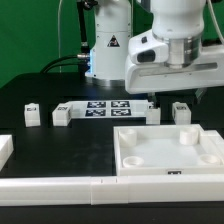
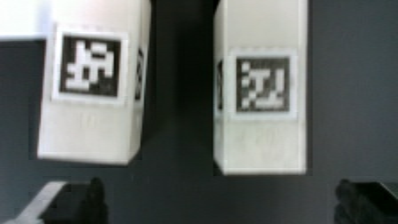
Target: Assemble one leg
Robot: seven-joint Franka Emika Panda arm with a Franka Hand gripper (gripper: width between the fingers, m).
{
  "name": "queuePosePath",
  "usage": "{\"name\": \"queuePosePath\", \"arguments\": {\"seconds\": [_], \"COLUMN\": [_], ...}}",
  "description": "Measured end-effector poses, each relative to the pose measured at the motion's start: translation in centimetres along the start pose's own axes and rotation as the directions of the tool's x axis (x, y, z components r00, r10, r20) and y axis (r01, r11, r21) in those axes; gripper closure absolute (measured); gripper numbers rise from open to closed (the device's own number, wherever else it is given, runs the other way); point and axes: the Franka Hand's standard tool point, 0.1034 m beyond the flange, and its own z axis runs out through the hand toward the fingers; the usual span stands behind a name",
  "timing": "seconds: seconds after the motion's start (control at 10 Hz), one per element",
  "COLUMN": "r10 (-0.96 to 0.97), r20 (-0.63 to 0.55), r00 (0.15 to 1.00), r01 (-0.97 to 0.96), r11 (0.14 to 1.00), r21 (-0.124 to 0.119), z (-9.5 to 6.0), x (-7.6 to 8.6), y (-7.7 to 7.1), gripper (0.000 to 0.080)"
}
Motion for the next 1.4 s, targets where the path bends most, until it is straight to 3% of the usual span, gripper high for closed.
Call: {"name": "queuePosePath", "arguments": {"seconds": [0.5, 0.7, 1.4], "r10": [-0.007, -0.010, -0.017], "r20": [0.404, 0.495, 0.476], "r00": [0.915, 0.869, 0.879], "r01": [0.011, 0.015, 0.030], "r11": [1.000, 1.000, 0.999], "r21": [-0.006, -0.007, -0.020], "z": [1.4, 2.6, 4.3], "x": [-2.3, -2.6, -2.8], "y": [-1.1, -1.4, -2.3], "gripper": [0.0151, 0.0151, 0.0151]}}
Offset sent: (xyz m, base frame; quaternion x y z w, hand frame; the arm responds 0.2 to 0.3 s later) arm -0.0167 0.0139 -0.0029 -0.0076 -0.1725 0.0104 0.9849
